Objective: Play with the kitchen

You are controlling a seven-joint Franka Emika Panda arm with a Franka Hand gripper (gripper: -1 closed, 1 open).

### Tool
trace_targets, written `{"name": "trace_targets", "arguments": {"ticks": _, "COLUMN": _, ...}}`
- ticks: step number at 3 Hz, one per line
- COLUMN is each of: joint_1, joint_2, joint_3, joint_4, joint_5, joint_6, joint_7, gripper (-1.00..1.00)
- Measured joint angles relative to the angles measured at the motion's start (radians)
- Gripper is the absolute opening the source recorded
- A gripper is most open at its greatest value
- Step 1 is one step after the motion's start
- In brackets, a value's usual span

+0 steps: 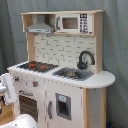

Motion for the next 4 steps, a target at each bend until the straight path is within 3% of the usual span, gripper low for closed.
{"name": "trace_targets", "arguments": {"ticks": 2, "joint_1": -0.001, "joint_2": 0.0, "joint_3": -0.009, "joint_4": 0.002, "joint_5": -0.082, "joint_6": 0.071, "joint_7": -0.216, "gripper": 1.0}}
{"name": "trace_targets", "arguments": {"ticks": 4, "joint_1": -0.001, "joint_2": 0.0, "joint_3": -0.03, "joint_4": 0.01, "joint_5": -0.129, "joint_6": 0.146, "joint_7": -0.434, "gripper": 1.0}}
